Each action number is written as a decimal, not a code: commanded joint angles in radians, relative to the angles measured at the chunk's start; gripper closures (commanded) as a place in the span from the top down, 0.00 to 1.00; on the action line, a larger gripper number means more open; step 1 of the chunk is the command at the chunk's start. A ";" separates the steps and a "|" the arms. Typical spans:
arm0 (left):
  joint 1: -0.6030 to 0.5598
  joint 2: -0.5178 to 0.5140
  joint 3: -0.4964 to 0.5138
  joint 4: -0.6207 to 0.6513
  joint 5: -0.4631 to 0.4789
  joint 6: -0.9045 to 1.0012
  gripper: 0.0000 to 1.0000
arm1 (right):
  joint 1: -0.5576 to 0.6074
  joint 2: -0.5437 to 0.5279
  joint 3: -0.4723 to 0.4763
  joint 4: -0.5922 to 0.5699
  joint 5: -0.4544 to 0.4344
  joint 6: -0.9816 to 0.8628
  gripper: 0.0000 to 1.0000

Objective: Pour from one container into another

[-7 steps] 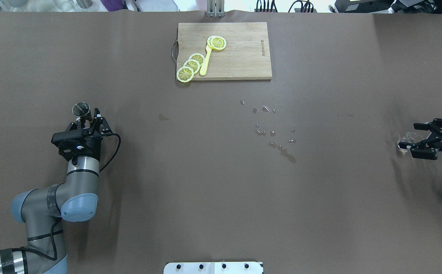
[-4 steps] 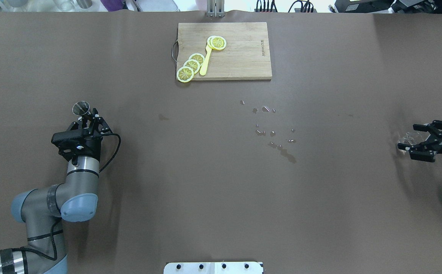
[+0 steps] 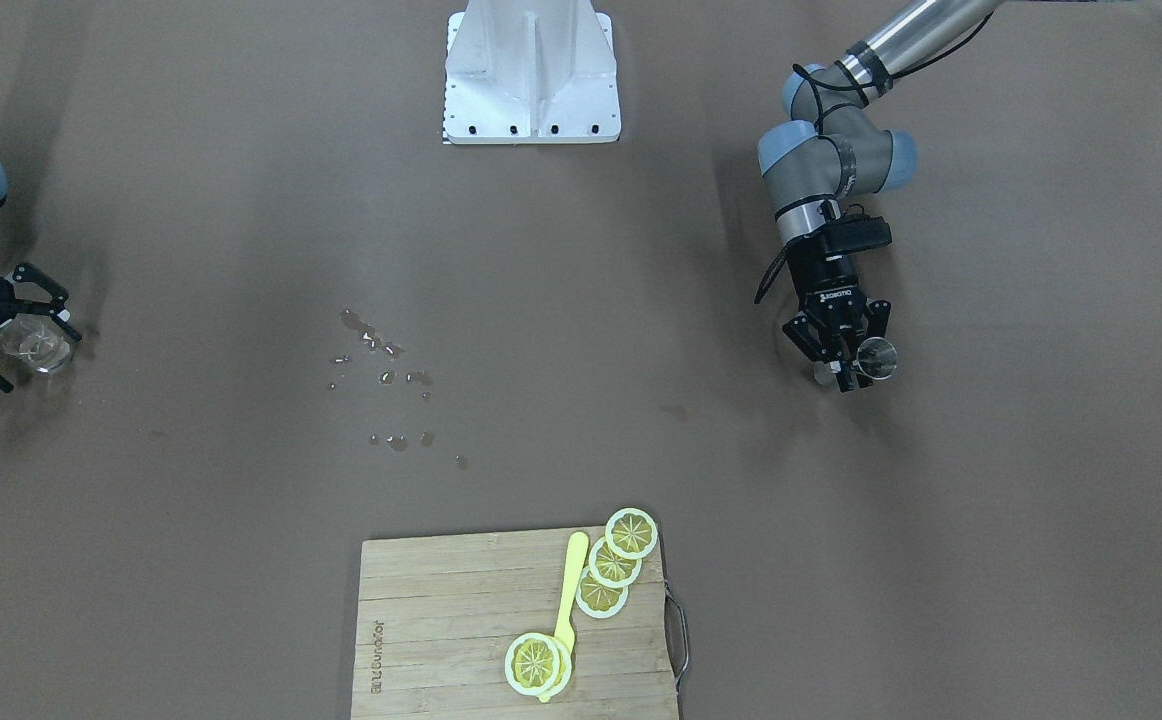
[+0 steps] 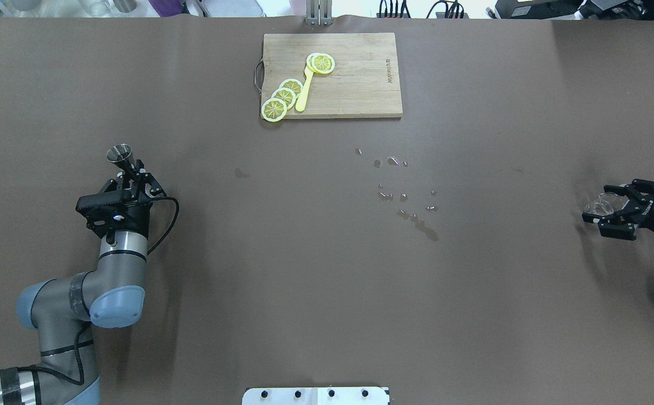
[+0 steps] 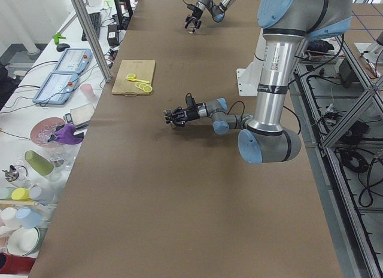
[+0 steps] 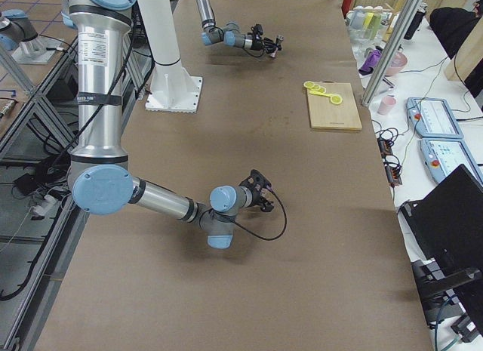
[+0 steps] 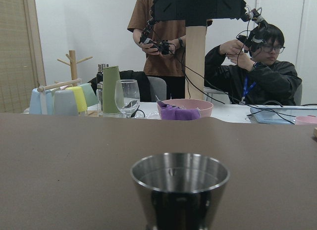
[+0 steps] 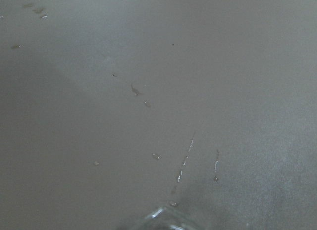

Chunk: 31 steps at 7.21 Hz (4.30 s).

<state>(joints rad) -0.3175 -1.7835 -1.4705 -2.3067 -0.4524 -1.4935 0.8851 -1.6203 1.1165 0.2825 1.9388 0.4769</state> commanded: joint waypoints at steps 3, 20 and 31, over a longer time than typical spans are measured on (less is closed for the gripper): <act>0.000 0.000 -0.031 0.000 0.001 0.004 0.00 | -0.002 0.002 -0.001 0.012 0.003 0.002 0.93; 0.012 -0.125 -0.206 -0.115 -0.342 0.825 0.00 | 0.100 0.200 0.110 -0.239 0.261 -0.119 0.00; -0.287 -0.502 0.135 -0.415 -1.354 1.389 0.00 | 0.032 0.307 0.662 -1.200 0.252 -0.590 0.00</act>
<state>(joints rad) -0.5803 -2.2330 -1.4361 -2.6497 -1.7294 -0.1263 0.9233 -1.3471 1.6784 -0.7082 2.1967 -0.0323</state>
